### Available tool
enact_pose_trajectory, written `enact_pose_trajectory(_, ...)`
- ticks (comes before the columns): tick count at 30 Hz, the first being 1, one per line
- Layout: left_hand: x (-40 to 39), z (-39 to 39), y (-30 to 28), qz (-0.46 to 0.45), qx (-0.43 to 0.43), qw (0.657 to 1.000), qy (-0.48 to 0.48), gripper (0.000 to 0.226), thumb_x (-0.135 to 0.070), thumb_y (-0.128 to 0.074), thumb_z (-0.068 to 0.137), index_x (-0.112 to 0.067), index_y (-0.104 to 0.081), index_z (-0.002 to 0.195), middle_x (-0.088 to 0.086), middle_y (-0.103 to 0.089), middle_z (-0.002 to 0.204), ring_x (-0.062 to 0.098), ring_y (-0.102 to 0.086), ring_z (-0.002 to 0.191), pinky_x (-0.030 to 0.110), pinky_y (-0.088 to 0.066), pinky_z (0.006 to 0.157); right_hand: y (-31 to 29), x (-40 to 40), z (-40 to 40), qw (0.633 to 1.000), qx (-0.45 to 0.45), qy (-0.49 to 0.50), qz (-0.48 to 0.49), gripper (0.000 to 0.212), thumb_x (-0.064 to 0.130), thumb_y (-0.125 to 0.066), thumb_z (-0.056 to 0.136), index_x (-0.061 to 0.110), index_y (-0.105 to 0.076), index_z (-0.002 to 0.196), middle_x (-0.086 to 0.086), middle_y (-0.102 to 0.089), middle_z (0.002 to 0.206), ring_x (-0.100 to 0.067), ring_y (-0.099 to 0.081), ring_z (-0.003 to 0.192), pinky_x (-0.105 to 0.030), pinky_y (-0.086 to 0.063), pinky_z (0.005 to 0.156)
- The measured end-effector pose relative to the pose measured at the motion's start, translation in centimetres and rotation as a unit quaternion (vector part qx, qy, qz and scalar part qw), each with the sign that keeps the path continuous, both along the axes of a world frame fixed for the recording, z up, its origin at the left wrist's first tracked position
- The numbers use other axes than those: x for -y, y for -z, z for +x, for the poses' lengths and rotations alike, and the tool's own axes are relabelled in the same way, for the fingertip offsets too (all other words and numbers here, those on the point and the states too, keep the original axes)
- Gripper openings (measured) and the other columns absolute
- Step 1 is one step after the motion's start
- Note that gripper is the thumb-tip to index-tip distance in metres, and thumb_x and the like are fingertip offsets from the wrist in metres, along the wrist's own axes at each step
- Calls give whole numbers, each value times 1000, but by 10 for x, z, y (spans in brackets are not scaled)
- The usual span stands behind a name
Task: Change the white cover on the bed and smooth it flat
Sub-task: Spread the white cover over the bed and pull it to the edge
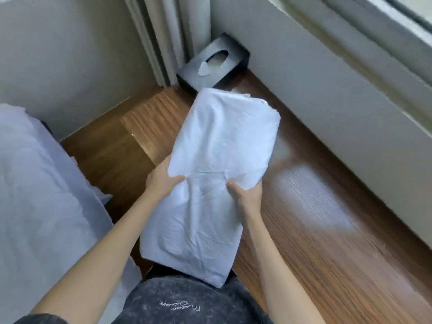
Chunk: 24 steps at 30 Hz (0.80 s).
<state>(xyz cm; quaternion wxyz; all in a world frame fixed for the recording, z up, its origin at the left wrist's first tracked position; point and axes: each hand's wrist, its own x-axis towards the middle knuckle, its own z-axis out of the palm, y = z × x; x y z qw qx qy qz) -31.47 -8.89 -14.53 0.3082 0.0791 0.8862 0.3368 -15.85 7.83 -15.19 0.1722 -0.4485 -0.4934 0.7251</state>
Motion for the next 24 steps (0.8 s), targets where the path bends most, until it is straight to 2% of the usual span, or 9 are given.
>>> enact_pose_trajectory(2,45,0,-2,12,3,997,-71,85,-39,-72,71,-27,-37,147,-1,-52,140,24,-49,125,38,-40,103,-4,24,-24,997,14,-73,13,74,11,-79,58,14,-51,127,-3,-66,119,-17,-65,106,-42,-54,92)
enact_pose_trajectory(5,116,1,-5,11,-3,984,-177,78,-30,-78,77,-21,-40,145,4,-54,138,28,-52,123,42,-43,102,-13,69,-65,981,12,-189,33,75,14,-79,58,18,-51,128,4,-64,119,-10,-63,105,-38,-54,91)
enact_pose_trajectory(7,162,3,-9,12,-12,965,-263,74,-20,-78,78,-13,-43,143,8,-55,135,28,-53,122,31,-43,95,-22,107,-93,964,2,-263,38,72,14,-79,58,23,-52,125,7,-64,116,-9,-63,104,-37,-54,90)
enact_pose_trajectory(9,206,7,-14,0,-27,940,-339,63,-10,-76,80,-6,-49,137,14,-58,130,29,-56,117,24,-39,81,-27,147,-120,941,-9,-335,43,67,13,-79,60,29,-53,119,8,-64,113,-11,-63,103,-38,-54,89)
enact_pose_trajectory(11,252,13,-19,-18,-37,919,-393,62,-16,-79,77,-10,-54,133,13,-62,127,30,-59,113,29,-44,82,-32,192,-148,912,-20,-406,47,65,9,-82,64,35,-53,116,8,-65,113,-12,-64,103,-37,-54,88)
enact_pose_trajectory(14,325,25,-25,-2,-43,877,-479,70,-31,-80,69,-17,-56,132,8,-65,123,27,-61,111,36,-49,91,-41,268,-184,868,-35,-492,62,66,6,-82,69,33,-50,120,11,-63,113,-10,-63,102,-31,-54,83)
enact_pose_trajectory(16,372,32,-25,21,-42,845,-533,79,-43,-72,57,-21,-57,132,5,-66,122,26,-62,110,39,-50,92,-46,323,-204,840,-44,-536,73,66,6,-80,70,34,-48,121,13,-62,113,-10,-62,102,-28,-53,80)
enact_pose_trajectory(20,456,48,-28,46,-51,785,-615,83,-46,-67,55,-21,-55,133,4,-64,124,26,-60,112,40,-48,95,-51,433,-231,773,-47,-628,75,75,9,-82,67,28,-47,130,9,-61,120,-15,-61,107,-39,-53,91)
enact_pose_trajectory(24,532,73,-31,68,-49,715,-694,83,-46,-64,57,-25,-50,137,0,-62,126,26,-58,113,38,-46,95,-52,541,-244,709,-39,-700,76,79,13,-84,60,25,-49,130,5,-63,119,-18,-61,108,-46,-51,95)
